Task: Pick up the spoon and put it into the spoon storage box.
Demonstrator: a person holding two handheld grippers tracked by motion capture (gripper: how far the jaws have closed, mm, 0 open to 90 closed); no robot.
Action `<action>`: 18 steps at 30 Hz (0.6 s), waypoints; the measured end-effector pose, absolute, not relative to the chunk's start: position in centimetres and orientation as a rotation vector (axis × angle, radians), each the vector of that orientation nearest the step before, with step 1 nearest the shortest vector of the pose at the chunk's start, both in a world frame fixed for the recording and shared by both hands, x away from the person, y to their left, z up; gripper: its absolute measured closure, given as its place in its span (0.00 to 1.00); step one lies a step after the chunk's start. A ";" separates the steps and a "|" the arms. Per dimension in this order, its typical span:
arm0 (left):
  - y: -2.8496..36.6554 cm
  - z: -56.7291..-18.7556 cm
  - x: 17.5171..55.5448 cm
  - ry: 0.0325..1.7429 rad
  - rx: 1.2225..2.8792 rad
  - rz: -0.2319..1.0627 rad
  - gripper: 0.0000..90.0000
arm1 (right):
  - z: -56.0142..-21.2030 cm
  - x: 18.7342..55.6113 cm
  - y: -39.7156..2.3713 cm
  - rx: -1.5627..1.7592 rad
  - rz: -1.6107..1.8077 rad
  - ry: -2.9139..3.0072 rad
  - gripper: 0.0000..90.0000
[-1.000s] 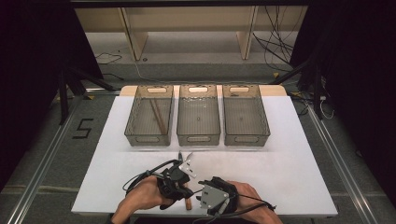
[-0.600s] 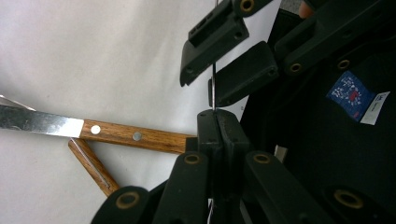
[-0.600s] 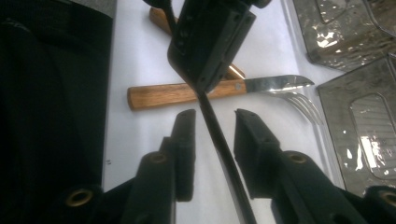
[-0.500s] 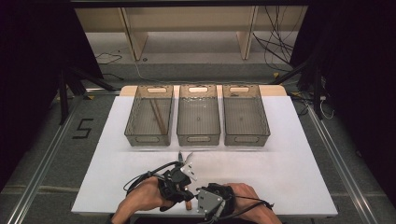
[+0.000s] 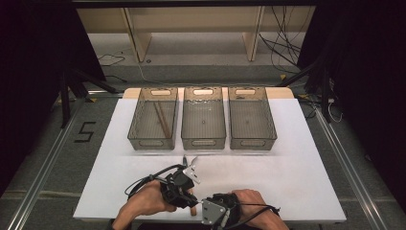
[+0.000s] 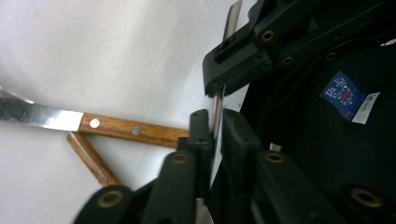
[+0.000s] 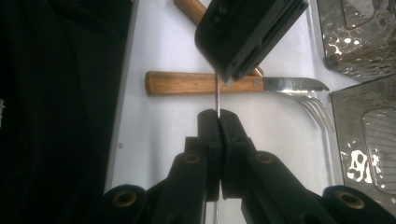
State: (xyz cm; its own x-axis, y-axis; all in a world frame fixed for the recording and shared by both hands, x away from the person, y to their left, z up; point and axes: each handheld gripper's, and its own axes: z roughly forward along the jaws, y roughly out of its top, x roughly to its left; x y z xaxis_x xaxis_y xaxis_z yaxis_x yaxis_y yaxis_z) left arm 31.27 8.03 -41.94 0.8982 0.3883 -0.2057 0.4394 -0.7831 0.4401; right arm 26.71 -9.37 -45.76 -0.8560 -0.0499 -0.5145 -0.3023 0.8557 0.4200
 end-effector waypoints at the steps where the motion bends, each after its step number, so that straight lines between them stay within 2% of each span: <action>1: 8.2 -41.8 31.4 0.607 2.558 -0.138 0.84 | -45.8 26.7 -9.4 -0.265 0.663 2.525 0.99; 9: 10.5 -40.7 32.5 0.741 2.417 -0.053 0.60 | -45.7 27.2 -9.9 -0.248 0.657 2.516 1.00; 18: 14.9 -39.3 33.8 0.885 2.197 0.069 0.43 | -44.9 28.5 -11.4 -0.129 0.684 2.512 1.00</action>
State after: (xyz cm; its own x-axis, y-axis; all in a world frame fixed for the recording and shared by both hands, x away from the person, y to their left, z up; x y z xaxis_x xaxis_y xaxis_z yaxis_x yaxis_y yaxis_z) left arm 33.79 14.88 -39.32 0.7589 0.6149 -0.2146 0.5744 -0.4768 0.6654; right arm 28.47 -11.39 -44.86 -0.8556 0.0449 -0.5158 -0.2229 0.8672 0.4453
